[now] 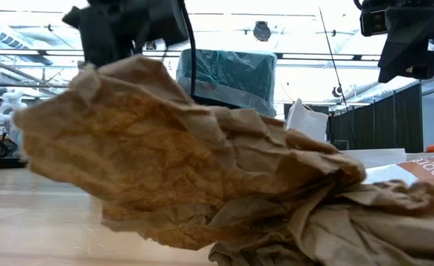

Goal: Place trash/remove bag and relplace
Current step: Put the brown paper into the trash bin

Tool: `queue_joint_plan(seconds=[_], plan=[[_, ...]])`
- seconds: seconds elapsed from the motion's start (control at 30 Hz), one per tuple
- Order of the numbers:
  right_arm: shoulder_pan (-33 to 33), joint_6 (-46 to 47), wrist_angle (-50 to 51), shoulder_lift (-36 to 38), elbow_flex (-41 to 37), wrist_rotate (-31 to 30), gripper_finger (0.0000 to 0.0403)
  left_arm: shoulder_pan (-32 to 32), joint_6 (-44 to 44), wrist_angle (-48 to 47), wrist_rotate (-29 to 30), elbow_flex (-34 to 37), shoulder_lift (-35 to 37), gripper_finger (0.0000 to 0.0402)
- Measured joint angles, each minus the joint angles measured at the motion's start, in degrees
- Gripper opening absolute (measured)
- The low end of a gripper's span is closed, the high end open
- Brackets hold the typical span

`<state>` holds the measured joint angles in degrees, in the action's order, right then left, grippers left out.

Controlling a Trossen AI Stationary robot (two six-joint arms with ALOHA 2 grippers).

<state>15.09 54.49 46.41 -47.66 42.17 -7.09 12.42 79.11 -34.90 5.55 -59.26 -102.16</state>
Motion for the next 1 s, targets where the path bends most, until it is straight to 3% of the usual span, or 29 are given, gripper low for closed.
queue_joint_plan(seconds=[0.13,0.27,0.43,0.7,1.0], plan=[[0.03,0.13,0.01,-0.01,0.02,0.15,0.0141,-0.66,-1.55,2.10,-4.44,-0.24,-3.32,0.0103],[0.03,0.27,0.00,0.00,0.02,1.28,0.0141,0.51,-1.86,3.74,-4.29,-1.68,-2.42,0.0017],[0.03,-0.46,0.03,-0.02,0.02,1.49,0.0141,2.18,-1.54,1.76,-1.99,-3.81,1.87,0.0005],[0.03,-2.66,-0.41,-0.03,0.04,1.11,0.0141,7.02,-0.29,-6.19,5.37,-8.96,12.07,0.0002],[-0.02,-3.31,-1.48,-0.04,0.04,-3.03,0.0141,9.52,-2.43,-15.14,22.68,-15.36,22.37,0.0001]])
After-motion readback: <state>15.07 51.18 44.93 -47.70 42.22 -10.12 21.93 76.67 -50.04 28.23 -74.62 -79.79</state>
